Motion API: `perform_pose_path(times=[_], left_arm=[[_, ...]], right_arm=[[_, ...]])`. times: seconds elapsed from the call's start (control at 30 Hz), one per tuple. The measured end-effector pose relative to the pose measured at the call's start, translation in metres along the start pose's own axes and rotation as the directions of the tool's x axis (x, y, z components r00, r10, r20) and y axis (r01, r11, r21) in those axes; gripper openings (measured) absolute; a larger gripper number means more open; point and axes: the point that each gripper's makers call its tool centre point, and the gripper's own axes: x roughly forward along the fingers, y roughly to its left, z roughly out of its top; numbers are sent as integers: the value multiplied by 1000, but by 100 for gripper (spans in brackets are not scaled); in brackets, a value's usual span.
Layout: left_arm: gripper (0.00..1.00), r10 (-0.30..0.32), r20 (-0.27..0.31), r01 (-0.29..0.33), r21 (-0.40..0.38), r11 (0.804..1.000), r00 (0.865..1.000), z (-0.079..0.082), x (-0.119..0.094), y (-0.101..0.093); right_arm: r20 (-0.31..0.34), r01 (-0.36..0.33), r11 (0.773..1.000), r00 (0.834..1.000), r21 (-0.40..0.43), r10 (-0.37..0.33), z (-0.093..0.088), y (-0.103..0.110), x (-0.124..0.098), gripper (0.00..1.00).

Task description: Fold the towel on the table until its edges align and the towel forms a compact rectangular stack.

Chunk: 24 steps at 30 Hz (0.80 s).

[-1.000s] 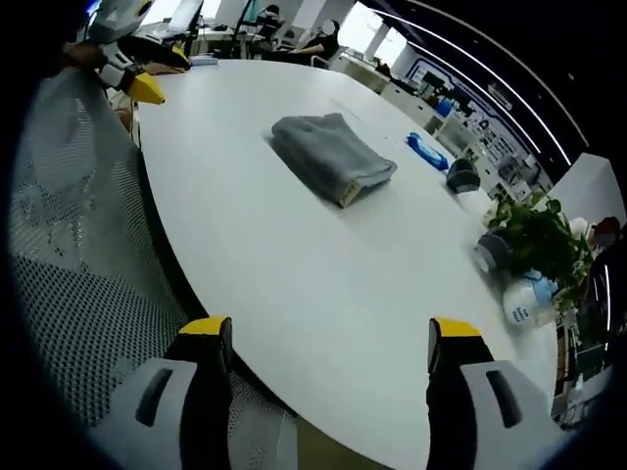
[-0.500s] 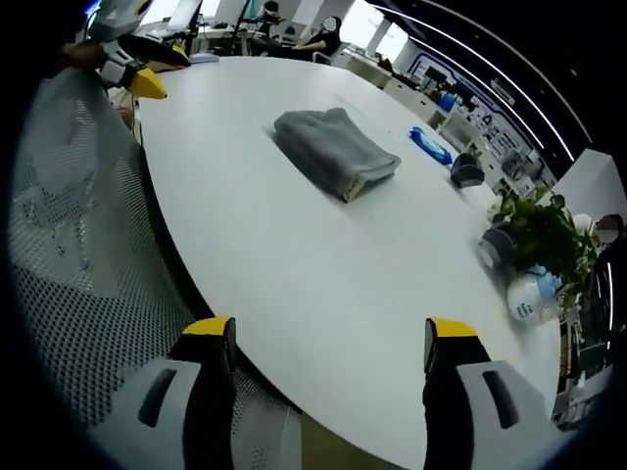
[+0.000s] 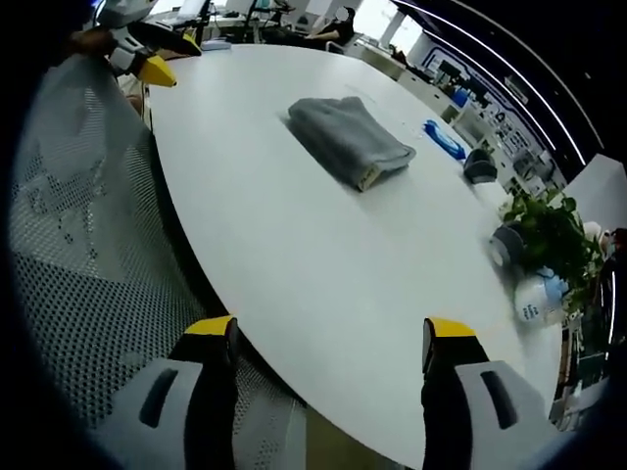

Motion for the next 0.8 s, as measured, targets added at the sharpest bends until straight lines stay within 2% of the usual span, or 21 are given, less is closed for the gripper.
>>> perform_pose_path(times=[0.13,0.8], left_arm=[[70,7,6,-7,-7,1000,1000,0,-1,1],[70,2,-17,-2,5,1000,1000,-4,1,1]], right_arm=[[12,3,1000,1000,20,-3,1,-2,-1,75],[-6,-19,1000,1000,6,19,-1,2,2,73]])
